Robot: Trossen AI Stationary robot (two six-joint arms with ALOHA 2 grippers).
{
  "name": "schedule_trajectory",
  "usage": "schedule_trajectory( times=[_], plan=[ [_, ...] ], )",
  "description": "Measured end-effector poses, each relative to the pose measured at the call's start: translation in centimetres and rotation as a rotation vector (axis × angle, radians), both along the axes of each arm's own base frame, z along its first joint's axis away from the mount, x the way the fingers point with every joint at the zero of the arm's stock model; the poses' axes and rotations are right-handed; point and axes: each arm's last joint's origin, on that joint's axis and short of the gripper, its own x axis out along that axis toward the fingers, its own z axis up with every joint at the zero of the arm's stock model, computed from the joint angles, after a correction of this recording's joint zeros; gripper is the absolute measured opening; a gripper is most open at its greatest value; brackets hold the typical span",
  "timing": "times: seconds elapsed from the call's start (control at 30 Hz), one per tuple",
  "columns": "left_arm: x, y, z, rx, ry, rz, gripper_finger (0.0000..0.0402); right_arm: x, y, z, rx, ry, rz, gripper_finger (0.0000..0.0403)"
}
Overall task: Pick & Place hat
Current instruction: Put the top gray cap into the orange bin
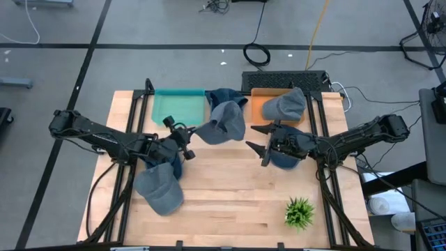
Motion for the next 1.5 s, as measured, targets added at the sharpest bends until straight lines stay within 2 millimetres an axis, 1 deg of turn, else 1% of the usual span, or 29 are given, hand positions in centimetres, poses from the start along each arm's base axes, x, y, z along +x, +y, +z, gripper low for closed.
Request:
schedule_trajectory(
  times=[0.17,0.27,0.37,0.47,0.63,0.8,0.93,1.17,1.4,1.5],
  plan=[
    [-0.3,-0.3,0.2,0.075,0.026,0.026,0.0009,0.0,-0.4,0.5,-0.009,-0.042,-0.017,0.035],
    [-0.4,-0.5,0.4,0.123,0.041,0.046,0.0009,-0.1,-0.4,0.9,-0.039,-0.074,-0.021,0.0362],
    [-0.5,-0.8,0.6,0.203,0.08,0.057,0.0009,-0.1,-0.4,1.1,-0.058,-0.084,-0.024,0.0363],
    [-0.5,-1.5,0.9,0.295,0.13,0.025,0.0009,0.1,-0.4,1.5,-0.061,-0.089,-0.025,0.0359],
    [-0.3,-2.5,1.8,0.388,0.137,-0.042,0.0009,0.5,-0.3,2.3,-0.121,-0.067,-0.032,0.0355],
    [-0.4,-3.3,2.6,0.482,0.163,-0.065,0.0009,0.7,-0.1,2.9,-0.127,-0.049,-0.025,0.0355],
    [-0.5,-4.0,3.1,0.544,0.181,-0.076,0.0009,0.9,0.3,3.8,-0.072,-0.078,-0.007,0.0354],
    [-0.9,-4.5,3.6,0.63,0.257,0.001,0.0009,1.5,0.4,5.7,0.088,-0.076,0.014,0.0354],
    [-1.1,-5.0,3.7,0.701,0.329,-0.02,0.0009,1.8,0.4,6.9,0.209,-0.094,0.029,0.0354],
    [-1.2,-5.0,3.7,0.711,0.339,-0.026,0.0009,1.8,0.5,7.1,0.269,-0.113,0.077,0.0354]
  ],
)
